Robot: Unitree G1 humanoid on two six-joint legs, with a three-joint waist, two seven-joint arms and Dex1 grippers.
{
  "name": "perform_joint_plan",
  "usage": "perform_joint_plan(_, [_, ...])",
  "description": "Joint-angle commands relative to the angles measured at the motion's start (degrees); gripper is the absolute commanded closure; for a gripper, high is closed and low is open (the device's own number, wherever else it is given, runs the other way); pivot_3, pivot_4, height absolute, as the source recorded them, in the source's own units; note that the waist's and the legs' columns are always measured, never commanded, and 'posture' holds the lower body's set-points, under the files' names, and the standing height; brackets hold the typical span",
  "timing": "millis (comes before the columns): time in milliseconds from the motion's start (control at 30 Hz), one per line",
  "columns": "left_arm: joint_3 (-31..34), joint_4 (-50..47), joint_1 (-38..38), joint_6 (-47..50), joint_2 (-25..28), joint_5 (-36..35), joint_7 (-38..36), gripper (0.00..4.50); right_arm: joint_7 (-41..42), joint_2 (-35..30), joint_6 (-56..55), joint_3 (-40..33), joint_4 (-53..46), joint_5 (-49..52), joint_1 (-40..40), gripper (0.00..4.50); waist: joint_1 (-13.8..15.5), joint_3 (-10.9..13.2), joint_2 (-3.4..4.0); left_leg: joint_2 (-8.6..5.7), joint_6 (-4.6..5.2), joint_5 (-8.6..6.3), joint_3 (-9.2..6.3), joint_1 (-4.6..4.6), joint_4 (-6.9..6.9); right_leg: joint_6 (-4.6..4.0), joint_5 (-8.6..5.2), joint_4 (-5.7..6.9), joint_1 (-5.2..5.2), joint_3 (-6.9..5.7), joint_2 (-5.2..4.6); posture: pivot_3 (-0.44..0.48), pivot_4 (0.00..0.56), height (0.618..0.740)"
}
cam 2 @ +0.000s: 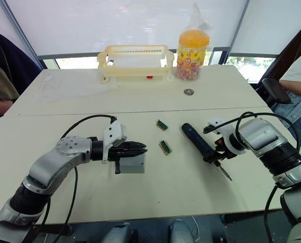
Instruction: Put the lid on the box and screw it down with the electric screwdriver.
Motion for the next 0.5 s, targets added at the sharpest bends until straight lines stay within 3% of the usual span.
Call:
perform_joint_plan(33, [1.13, -1.74, -0.27, -0.71, 0.0, -0.02, 0.08, 3.94, -0.31, 0.12, 2.48, 1.37, -0.62, -0.01, 3.52, 2.35, -0.04, -0.02, -0.03, 0.0, 0.0, 0.0, -0.01, 0.0, 0.0, 0.0, 0.0, 0.0, 0.0, -0.01, 0.0, 0.0, 0.15, 0.74])
perform_joint_plan(67, [1.25, -1.82, -0.14, -0.68, 0.2, -0.05, -0.02, 3.94, -0.91, 0.49, 3.43, 0.31, -0.59, 0.17, 4.02, 2.78, -0.01, -0.02, -0.03, 0.0, 0.0, 0.0, -0.01, 0.01, 0.0, 0.0, 0.0, 0.0, 0.01, -0.01, 0.0, 0.0, 0.15, 0.74])
perform_joint_plan(200, [2.96, -1.94, 0.41, -0.4, 2.36, -0.65, -1.2, 3.94, -3.74, 2.24, 6.18, -6.67, -1.56, 1.49, 6.26, 2.78, 0.05, -0.04, -0.06, 0.0, 0.0, 0.0, -0.06, 0.0, -0.01, 0.0, -0.01, -0.01, 0.03, -0.05, 0.0, 0.0, 0.15, 0.74])
perform_joint_plan(333, [7.89, -0.83, 0.13, 1.02, 6.2, -3.87, -3.93, 3.94, -7.98, 5.14, 6.72, -20.94, -3.86, 3.01, 7.07, 2.78, -0.08, -0.03, -0.06, 0.01, 0.0, 0.0, -0.07, 0.0, -0.01, -0.04, -0.02, -0.01, 0.02, -0.05, 0.0, 0.0, 0.15, 0.74])
perform_joint_plan(500, [13.38, 2.47, -0.78, 2.96, 12.62, -7.85, -9.75, 3.94, -3.0, 5.04, -1.07, -41.6, -18.22, 13.25, 9.89, 2.78, -0.3, 0.39, 0.65, -0.01, 0.0, 0.02, -0.03, -0.68, 0.04, 0.02, 0.01, 0.1, -0.67, -0.02, -0.02, 0.0, 0.15, 0.74])
